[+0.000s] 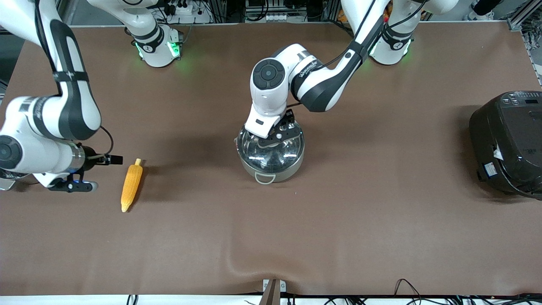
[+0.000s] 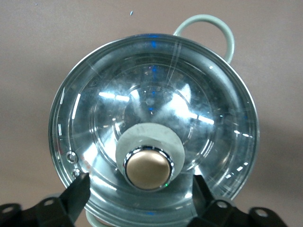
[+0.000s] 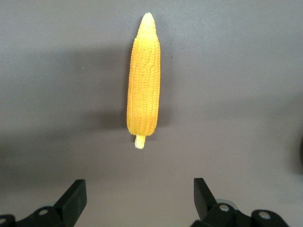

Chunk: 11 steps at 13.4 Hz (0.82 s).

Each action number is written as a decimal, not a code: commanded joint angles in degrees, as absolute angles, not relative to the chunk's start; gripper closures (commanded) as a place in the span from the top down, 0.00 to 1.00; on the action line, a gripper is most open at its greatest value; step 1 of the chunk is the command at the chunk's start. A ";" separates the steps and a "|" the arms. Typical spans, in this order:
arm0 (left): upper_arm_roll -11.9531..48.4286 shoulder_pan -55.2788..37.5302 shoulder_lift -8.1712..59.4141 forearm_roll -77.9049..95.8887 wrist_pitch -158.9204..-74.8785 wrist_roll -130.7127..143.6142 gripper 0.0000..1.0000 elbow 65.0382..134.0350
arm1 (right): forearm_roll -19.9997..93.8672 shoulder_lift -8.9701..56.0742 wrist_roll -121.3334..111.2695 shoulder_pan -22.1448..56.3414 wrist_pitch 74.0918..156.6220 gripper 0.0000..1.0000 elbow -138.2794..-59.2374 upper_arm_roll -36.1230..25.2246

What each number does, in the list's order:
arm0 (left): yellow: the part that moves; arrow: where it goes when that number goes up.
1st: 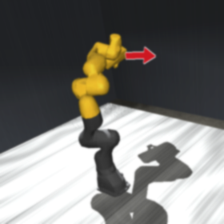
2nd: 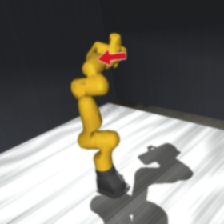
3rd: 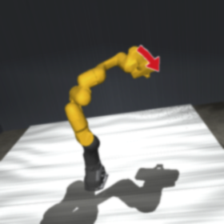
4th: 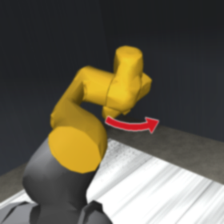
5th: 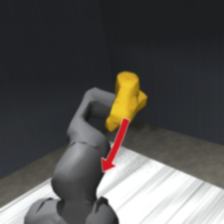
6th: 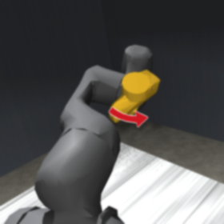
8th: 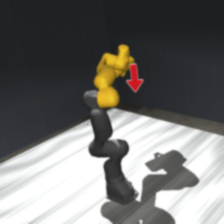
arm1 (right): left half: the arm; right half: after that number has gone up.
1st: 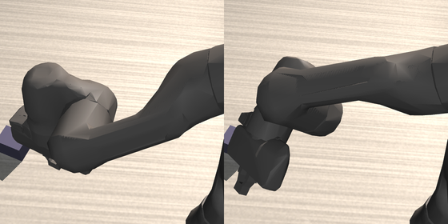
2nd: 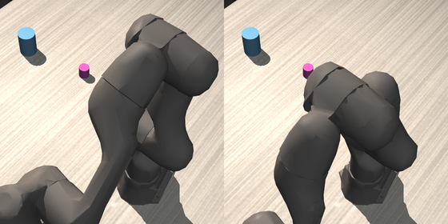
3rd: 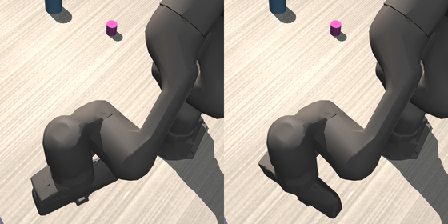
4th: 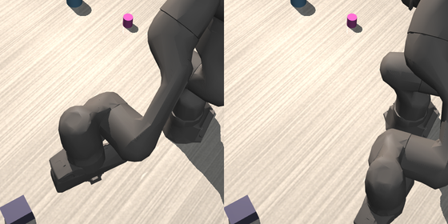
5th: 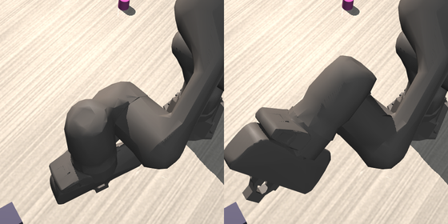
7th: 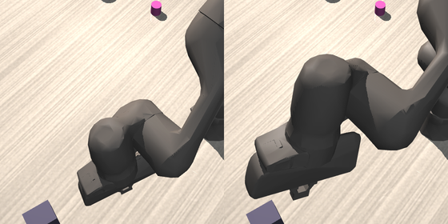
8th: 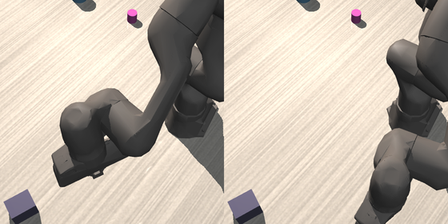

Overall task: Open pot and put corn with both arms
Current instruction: 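Grasp the lid knob with the left gripper while the right gripper reaches the corn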

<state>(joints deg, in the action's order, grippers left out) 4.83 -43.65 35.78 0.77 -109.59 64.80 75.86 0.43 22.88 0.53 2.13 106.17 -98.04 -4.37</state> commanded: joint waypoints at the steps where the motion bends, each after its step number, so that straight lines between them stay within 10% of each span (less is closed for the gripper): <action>1: 4.31 -44.03 36.82 -0.79 -110.29 65.83 0.85 74.36 | 1.67 26.61 1.23 1.76 109.32 1.00 -97.47 -4.31; 8: 4.22 -44.47 38.94 -2.02 -112.06 66.53 0.71 74.36 | 5.63 34.97 0.97 1.49 118.20 1.00 -97.29 -4.39; 11: 4.22 -44.65 38.94 -2.02 -112.06 66.45 0.27 74.44 | 5.71 37.44 0.62 0.88 121.98 1.00 -97.38 -4.39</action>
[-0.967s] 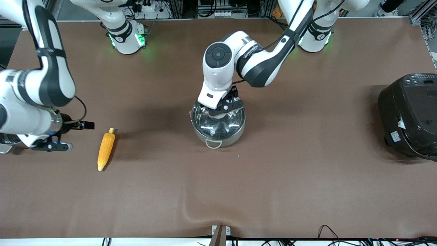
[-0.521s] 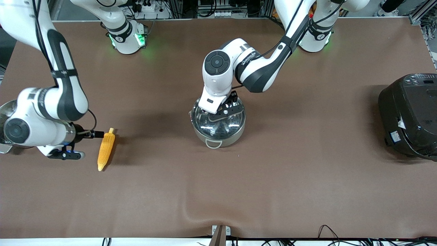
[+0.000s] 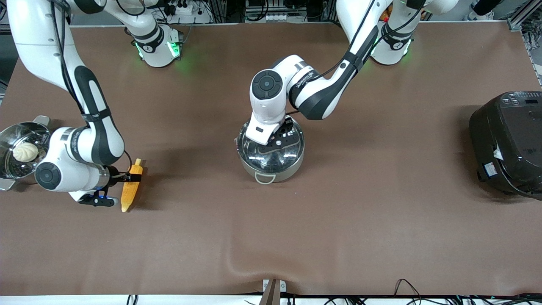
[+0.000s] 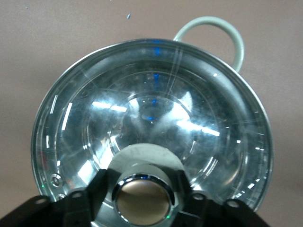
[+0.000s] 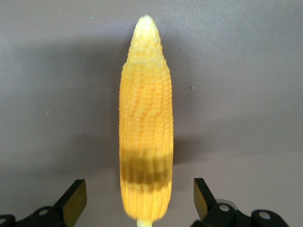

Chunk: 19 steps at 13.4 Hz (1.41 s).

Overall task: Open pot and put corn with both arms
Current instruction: 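Lift the lid with the left gripper while the right gripper grasps the corn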

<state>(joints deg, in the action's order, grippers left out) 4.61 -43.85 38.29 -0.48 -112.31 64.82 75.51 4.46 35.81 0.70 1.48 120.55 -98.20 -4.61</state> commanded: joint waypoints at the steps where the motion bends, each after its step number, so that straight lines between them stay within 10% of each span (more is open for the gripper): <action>1: 4.22 -45.17 38.94 -2.02 -112.06 66.45 0.12 74.44 | 5.71 37.79 0.62 0.97 122.43 1.00 -97.30 -4.39; 6: 4.31 -45.36 36.75 -2.11 -111.54 66.27 0.00 74.53 | 5.71 39.29 0.62 1.23 123.66 1.00 -97.38 -4.39; 8: 4.31 -44.39 33.86 -2.20 -110.13 66.01 0.00 75.49 | 5.71 39.37 0.62 0.97 123.75 0.19 -97.38 -4.39; 9: 4.22 -43.25 32.10 -2.28 -107.86 65.66 0.00 75.50 | 5.71 39.46 0.62 0.88 123.75 0.06 -97.47 -4.39; 13: 4.48 -36.41 23.14 -2.29 -97.76 57.07 0.00 77.33 | 5.80 38.85 0.62 1.14 123.05 0.03 -97.38 -4.39; 19: 4.75 -17.96 10.02 -2.20 -102.37 33.07 0.00 97.62 | 5.62 29.20 -1.23 8.76 108.39 0.03 -96.07 -3.43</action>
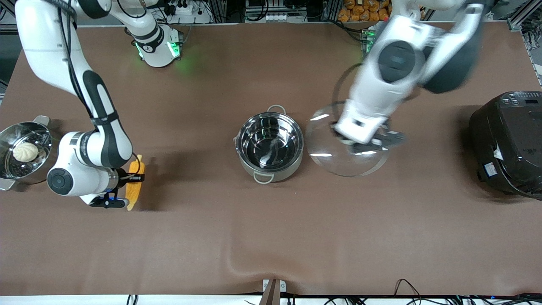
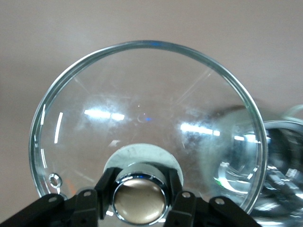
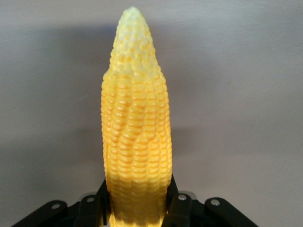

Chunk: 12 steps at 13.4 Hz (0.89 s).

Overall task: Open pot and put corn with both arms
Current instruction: 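Lift the lid with the left gripper while the right gripper grasps the corn, then carry the corn over the open pot with the right gripper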

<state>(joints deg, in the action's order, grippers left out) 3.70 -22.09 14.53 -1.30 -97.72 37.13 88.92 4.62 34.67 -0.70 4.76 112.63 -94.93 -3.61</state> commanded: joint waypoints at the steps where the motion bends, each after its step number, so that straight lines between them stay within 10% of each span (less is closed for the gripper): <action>1: 4.75 -16.02 9.67 -2.28 -105.09 31.65 0.00 100.69 | 5.71 27.70 -1.32 11.49 106.37 0.03 -95.28 -3.17; 12: 4.66 -6.51 12.91 -2.64 -140.44 25.23 0.00 127.08 | -5.36 32.15 -0.35 43.40 104.68 0.04 -81.41 -2.02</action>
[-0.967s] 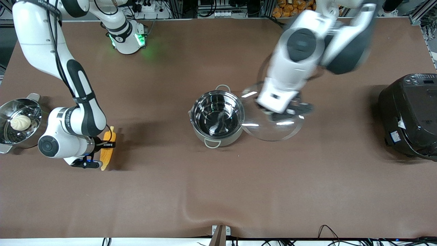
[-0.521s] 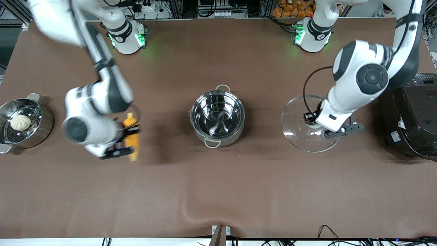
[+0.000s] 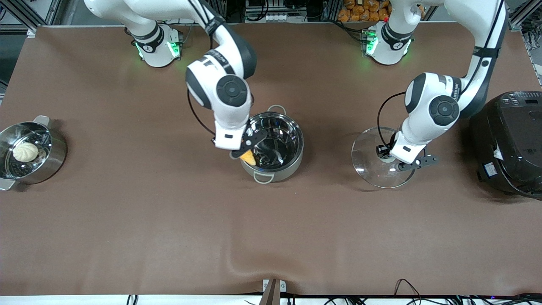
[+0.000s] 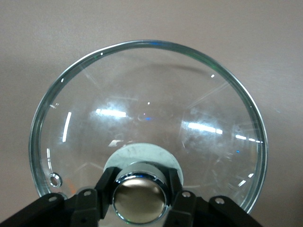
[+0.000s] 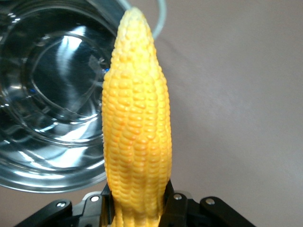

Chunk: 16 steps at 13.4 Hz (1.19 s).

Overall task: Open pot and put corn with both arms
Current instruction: 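Carry the corn over the open pot with the right gripper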

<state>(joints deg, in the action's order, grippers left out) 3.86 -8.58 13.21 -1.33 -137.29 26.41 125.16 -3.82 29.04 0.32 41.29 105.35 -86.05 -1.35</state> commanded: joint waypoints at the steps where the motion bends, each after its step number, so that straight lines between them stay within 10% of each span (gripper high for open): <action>1: 4.57 -6.42 13.62 -2.64 -140.54 24.70 0.00 127.09 | -6.06 33.47 -0.26 44.37 104.59 0.04 -79.73 -2.02; 10: 4.39 -6.42 17.84 -2.64 -143.09 24.70 0.00 126.56 | -7.47 39.99 3.69 48.60 105.03 0.04 -74.71 -2.20; 11: 4.31 -6.42 17.93 -2.64 -143.00 24.70 0.20 126.39 | -7.64 40.25 4.21 48.86 105.64 0.04 -74.71 -2.20; 13: 4.22 -6.42 18.11 -2.55 -142.91 24.70 1.00 125.60 | -7.73 40.87 5.62 49.48 106.17 0.05 -74.71 -2.20; 15: 4.13 -6.33 17.06 -2.55 -140.73 24.79 1.00 122.63 | -7.91 41.39 5.98 49.66 107.05 0.13 -74.71 -2.20; 16: 4.13 -5.46 15.83 -2.64 -136.80 24.61 1.00 119.21 | -8.52 41.40 5.98 49.66 107.05 0.48 -74.71 -2.20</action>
<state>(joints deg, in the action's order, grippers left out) 3.87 -6.92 18.12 -1.33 -142.17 25.42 123.81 -6.66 40.01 4.44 48.84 107.27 -76.82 -1.52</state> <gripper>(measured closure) 0.286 0.608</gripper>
